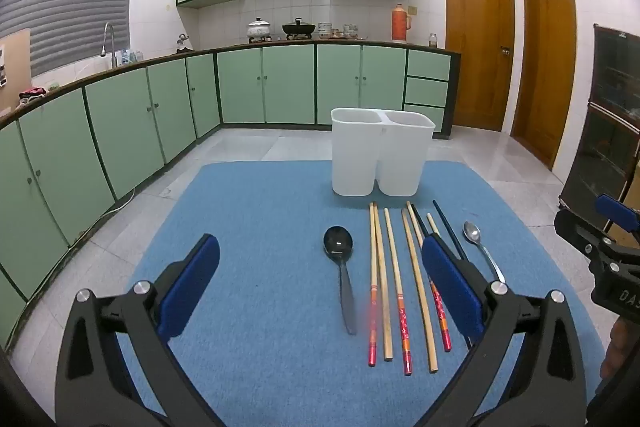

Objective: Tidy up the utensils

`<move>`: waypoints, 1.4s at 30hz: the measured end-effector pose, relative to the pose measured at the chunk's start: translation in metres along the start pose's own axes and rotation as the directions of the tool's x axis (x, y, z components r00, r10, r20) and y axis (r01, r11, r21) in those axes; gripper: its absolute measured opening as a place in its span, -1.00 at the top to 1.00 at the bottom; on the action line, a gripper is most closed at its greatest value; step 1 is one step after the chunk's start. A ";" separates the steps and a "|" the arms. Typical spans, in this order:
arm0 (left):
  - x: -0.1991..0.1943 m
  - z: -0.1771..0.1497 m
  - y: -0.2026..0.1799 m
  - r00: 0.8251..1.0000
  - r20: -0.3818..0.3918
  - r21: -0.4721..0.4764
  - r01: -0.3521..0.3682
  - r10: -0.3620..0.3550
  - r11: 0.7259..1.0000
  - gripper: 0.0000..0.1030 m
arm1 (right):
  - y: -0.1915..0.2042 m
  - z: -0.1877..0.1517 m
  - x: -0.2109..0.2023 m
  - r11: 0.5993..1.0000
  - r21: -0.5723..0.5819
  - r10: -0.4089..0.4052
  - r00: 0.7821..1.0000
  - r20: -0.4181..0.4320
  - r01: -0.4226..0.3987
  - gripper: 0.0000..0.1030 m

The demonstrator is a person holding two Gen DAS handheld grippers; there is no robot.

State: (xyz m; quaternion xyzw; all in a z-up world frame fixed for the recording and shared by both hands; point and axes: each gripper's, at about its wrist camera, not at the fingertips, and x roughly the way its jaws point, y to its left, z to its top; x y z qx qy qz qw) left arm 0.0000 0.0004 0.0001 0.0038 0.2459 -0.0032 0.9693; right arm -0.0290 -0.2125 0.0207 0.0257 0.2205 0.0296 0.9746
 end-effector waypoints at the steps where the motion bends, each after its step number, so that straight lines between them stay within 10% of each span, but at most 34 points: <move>1: 0.000 0.000 0.000 1.000 -0.001 0.001 -0.001 0.001 1.000 -0.90 | 0.000 0.000 0.000 1.000 0.000 0.001 1.000 -0.001 -0.001 -0.89; 42: -0.005 0.005 0.004 1.000 0.011 0.005 -0.006 0.006 1.000 -0.90 | 0.000 -0.001 0.000 1.000 -0.002 0.000 1.000 0.003 0.000 -0.89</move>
